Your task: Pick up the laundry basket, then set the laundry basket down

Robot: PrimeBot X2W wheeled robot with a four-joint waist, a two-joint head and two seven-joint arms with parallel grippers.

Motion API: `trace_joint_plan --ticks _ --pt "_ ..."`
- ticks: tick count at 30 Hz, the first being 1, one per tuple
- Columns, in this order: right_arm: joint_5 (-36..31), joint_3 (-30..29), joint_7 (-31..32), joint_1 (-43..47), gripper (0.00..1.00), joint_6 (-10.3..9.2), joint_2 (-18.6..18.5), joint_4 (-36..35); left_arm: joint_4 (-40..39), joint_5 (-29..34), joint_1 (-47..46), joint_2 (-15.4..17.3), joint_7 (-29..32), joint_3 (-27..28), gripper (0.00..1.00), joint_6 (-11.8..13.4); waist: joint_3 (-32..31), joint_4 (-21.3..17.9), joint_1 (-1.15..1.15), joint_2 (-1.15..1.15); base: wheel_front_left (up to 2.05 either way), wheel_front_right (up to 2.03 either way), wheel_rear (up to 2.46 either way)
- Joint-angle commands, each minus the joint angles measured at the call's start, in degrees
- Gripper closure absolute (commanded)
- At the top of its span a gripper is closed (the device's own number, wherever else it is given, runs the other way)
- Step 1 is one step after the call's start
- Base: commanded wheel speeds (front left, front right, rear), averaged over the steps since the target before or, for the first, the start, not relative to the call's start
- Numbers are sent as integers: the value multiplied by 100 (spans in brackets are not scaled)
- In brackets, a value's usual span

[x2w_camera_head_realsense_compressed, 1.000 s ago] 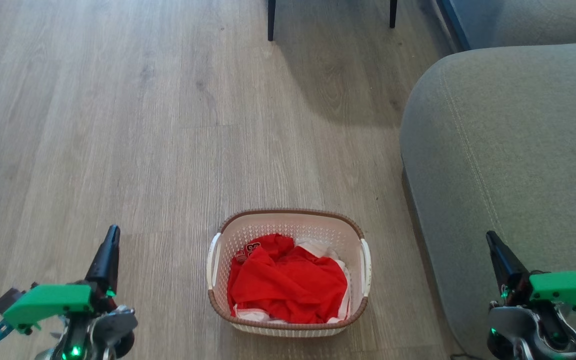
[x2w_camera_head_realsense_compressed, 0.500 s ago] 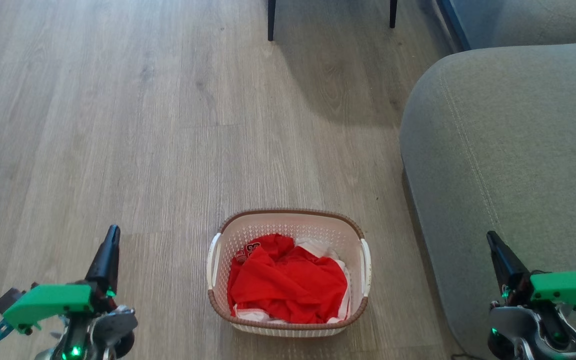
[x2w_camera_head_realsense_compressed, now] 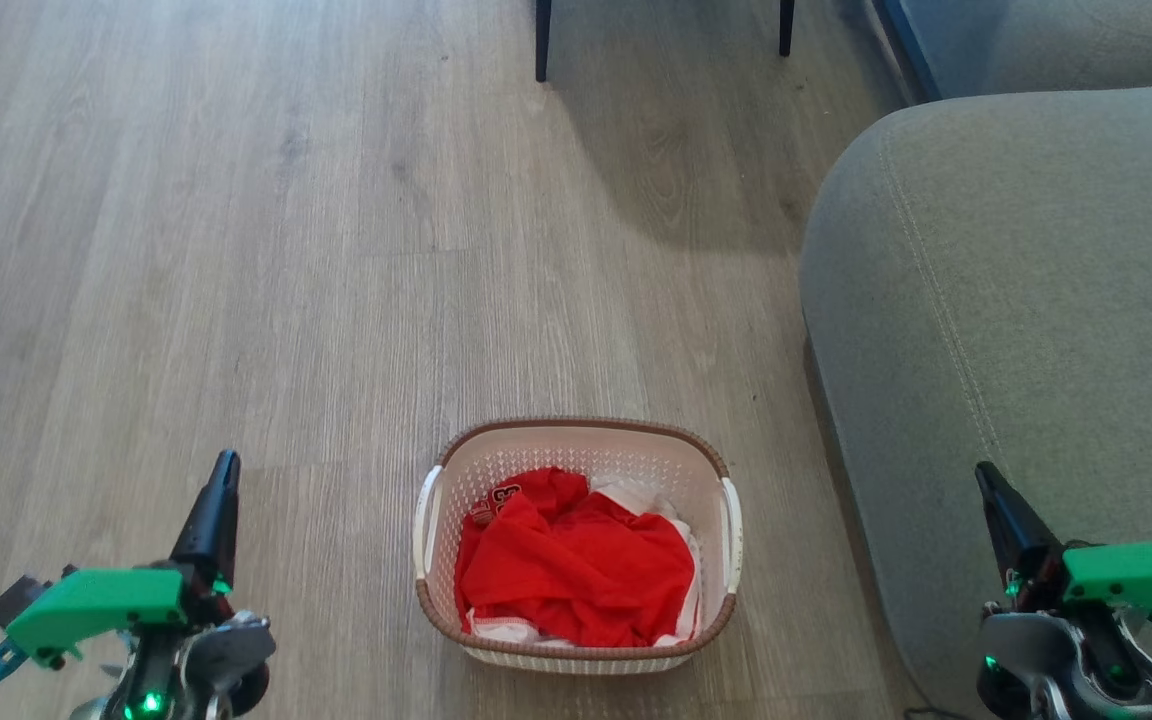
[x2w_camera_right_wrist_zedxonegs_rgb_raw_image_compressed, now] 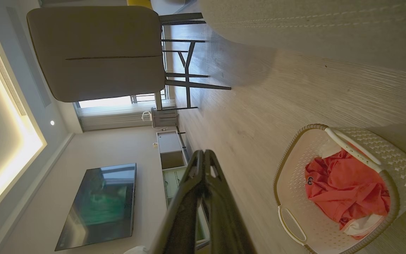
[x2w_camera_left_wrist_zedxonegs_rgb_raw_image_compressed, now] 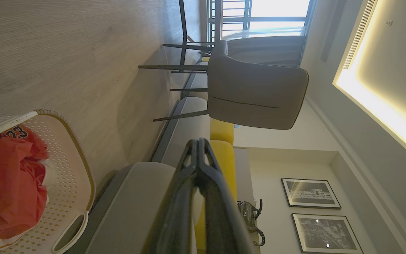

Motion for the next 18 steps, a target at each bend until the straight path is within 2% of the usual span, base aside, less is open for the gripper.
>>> trace_joint_plan --ticks 1,18 --pt "-31 88 41 -280 100 -9 -62 -205 -187 -23 -341 25 43 210 100 -38 0 0 0 0 0 0 0" --pt "-48 67 58 -282 100 -9 -47 -204 -187 -23 -341 25 43 210 100 -38 0 0 0 0 0 0 0"
